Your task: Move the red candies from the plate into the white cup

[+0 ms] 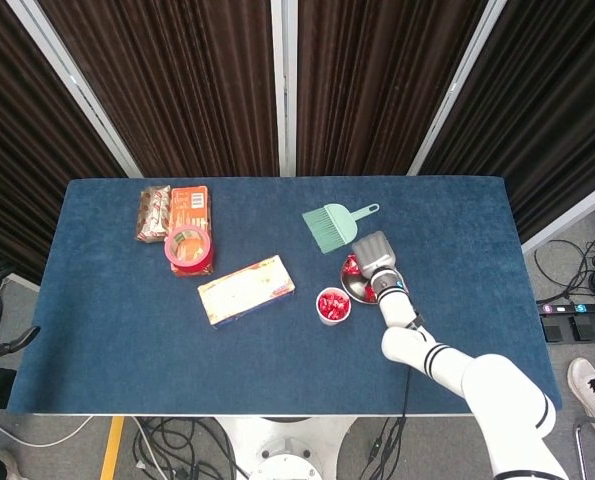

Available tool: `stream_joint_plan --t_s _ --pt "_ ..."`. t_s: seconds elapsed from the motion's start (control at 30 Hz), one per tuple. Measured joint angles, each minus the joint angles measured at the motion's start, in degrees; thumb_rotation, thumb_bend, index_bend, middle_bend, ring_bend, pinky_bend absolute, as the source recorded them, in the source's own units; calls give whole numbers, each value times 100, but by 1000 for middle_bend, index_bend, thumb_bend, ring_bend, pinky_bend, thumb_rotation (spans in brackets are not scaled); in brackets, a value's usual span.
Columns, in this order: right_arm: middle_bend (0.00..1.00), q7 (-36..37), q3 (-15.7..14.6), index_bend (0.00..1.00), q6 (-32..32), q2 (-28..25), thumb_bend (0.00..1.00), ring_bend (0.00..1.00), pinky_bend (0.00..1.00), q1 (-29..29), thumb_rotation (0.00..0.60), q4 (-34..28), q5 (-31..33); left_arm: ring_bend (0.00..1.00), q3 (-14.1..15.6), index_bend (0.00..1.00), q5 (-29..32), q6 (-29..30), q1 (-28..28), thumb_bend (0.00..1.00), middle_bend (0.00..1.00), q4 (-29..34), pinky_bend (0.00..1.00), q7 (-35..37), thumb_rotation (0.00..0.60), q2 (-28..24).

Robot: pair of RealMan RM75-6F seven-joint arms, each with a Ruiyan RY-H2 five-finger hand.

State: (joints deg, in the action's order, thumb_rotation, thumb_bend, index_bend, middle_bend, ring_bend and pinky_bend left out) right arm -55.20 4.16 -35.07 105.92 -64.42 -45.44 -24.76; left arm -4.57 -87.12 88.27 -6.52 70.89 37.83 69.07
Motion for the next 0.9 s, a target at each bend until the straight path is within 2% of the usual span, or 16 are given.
stream_joint_plan --t_s 0.33,0.53,0.73,0.9 --pt "1000 212 64 599 -395 -329 247 1000 1000 128 600 -629 -292 99 3 166 -21 47 12 90 156 22 203 -12 162 7" --pt "1000 363 132 601 -714 -619 249 1000 1000 204 600 -1205 -535 99 4 166 -26 61 19 91 155 52 203 -31 158 -11" --pt "1000 536 260 601 -1235 -1109 248 1000 1000 286 600 -2254 -932 99 15 166 -27 37 16 91 156 85 203 -69 163 -14" --pt "1000 662 335 600 -1749 -1622 238 1000 1000 392 600 -3481 -1451 99 17 166 -29 34 12 90 155 106 203 -102 162 3"
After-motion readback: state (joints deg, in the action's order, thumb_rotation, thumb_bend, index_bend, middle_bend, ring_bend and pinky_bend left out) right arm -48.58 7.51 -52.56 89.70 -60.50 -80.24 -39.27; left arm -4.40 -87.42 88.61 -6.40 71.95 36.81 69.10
